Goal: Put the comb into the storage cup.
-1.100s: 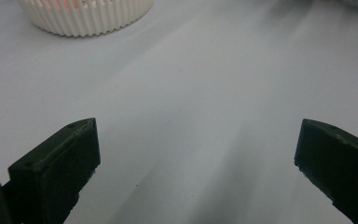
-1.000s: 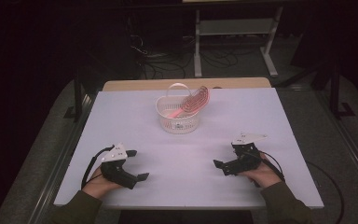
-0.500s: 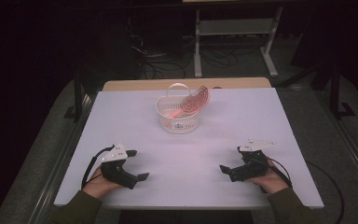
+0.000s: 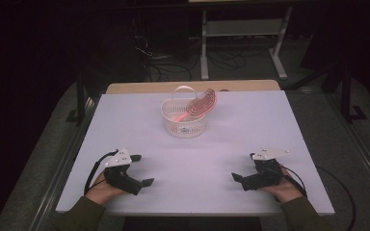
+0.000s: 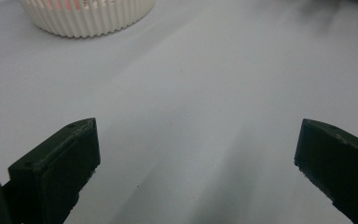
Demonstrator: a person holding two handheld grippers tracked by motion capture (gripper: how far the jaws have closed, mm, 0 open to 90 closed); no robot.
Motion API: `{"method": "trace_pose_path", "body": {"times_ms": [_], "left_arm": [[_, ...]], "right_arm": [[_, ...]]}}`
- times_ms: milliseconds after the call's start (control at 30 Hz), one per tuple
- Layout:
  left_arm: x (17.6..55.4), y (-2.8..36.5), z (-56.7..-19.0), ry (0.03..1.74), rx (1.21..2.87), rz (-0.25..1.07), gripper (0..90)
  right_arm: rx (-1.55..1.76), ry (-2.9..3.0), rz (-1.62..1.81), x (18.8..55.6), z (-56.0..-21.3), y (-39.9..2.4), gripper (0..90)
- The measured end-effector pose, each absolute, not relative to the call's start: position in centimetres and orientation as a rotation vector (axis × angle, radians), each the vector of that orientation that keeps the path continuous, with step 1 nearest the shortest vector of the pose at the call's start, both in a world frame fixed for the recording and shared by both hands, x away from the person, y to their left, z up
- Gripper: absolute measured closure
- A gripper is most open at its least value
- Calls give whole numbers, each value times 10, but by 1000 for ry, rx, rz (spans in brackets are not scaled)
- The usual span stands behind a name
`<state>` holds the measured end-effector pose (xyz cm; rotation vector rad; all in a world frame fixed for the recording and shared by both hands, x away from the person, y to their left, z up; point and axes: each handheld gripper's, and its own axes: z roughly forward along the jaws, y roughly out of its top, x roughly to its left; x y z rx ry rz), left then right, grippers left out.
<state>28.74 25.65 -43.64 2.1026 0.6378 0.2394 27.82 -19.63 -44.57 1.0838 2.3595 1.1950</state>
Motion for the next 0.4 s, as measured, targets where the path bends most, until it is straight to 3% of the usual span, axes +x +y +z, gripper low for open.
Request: {"method": "trace_pose_path", "body": {"times_ms": [400], "left_arm": [[288, 257, -437, 636, 2107, 241, 0]], "right_arm": [[1074, 2373, 1195, 278, -447, -195, 0]]}}
